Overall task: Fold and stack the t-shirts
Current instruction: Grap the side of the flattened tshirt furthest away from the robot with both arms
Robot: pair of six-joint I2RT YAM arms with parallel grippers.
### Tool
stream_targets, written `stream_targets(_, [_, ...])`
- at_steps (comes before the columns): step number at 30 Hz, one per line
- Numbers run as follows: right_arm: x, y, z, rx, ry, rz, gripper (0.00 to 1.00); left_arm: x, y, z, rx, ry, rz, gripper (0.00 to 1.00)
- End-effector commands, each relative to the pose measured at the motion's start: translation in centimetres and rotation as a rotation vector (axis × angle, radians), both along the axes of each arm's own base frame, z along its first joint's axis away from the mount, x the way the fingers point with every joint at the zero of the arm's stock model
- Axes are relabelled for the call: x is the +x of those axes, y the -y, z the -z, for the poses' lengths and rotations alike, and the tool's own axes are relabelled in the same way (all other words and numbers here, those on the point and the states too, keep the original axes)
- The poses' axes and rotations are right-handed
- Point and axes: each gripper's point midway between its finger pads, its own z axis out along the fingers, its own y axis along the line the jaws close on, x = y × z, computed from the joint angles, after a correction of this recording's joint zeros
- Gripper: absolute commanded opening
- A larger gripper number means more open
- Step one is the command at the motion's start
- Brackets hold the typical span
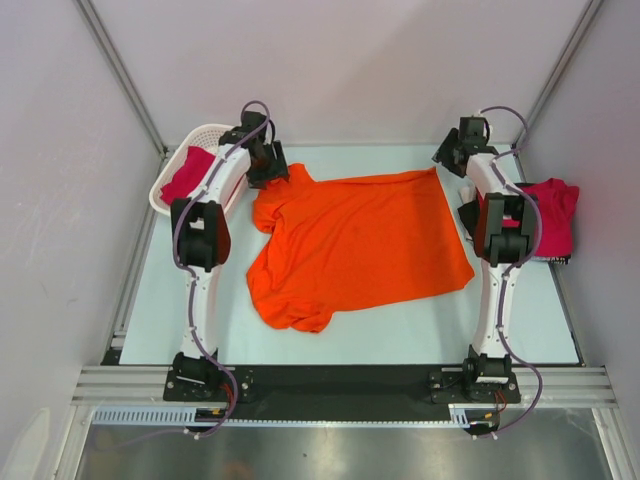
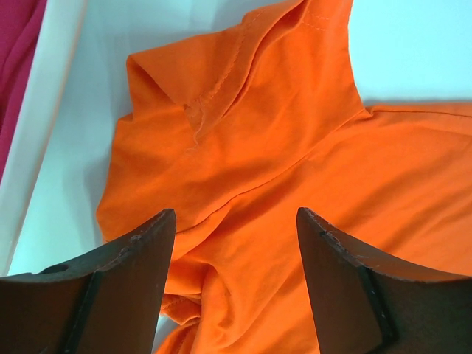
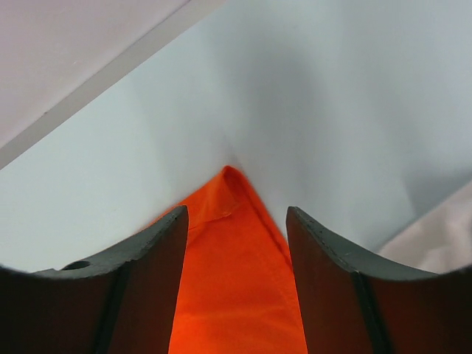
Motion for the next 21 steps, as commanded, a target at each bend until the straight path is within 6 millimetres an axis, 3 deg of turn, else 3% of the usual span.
stream_targets(1, [0.9,-2.5,-1.0,0.076,0.021,-0.057,0.60,0.7,-0.6,-1.6,0.004,0.031,-0.037,0.72])
stream_targets(9, [0.7,-3.4,0.2,0.114,-0.013,-0.072,0.58,0.9,-0.6,-1.3,0.009,0.031,-0.051,0.73])
stream_targets(13, [1.0,-4.0,0.4,0.135,-0.010,-0.085,0.48,1.2,-0.4,-1.2,-0.003,0.032,-0.055,0.74])
stream_targets(17, [1.2,-4.2,0.6,0.141,-0.006,-0.078,0.21,1.5,-0.2,-1.3,-0.011,0.040,-0.053,0.76])
stream_targets(21, [1.3,-4.6,0.5,0.142,-0.005,-0.086,0.02,1.9,-0.2,-1.9,-0.015,0.058,-0.050,0.80])
